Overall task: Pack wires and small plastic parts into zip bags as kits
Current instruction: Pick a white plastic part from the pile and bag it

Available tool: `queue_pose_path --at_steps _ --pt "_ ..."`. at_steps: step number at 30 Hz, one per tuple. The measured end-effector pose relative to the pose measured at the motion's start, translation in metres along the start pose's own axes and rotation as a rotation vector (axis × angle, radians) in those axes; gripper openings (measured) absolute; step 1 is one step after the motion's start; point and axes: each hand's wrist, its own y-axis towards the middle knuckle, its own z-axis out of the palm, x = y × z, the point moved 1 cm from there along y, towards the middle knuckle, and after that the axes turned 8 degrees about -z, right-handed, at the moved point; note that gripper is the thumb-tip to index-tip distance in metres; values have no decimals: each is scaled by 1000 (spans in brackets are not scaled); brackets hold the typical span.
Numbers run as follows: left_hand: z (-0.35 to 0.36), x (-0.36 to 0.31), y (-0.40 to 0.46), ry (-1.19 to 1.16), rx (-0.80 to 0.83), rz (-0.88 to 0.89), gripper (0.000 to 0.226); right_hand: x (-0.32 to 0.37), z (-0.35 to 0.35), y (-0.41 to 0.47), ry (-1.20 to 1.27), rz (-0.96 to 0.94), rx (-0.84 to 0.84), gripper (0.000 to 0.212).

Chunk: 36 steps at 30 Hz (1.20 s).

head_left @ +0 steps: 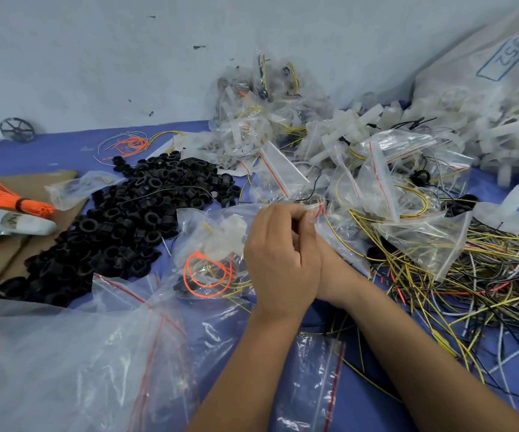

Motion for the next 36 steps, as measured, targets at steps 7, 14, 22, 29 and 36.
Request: queue_pose_path --at_steps 7,14,22,29,36 --pt "1 20 6 -12 92 -242 13 -15 -9 6 -309 -52 -341 26" --pt "6 44 12 259 313 -385 18 -4 -18 5 -425 -115 -652 21" --pt "8 47 12 261 346 -421 17 39 -58 75 -874 -182 -540 21" --pt "10 51 13 271 339 -416 16 13 -126 128 -1200 439 -381 49" --pt "12 51 14 267 324 -411 20 -36 -147 104 -1166 299 -390 46"
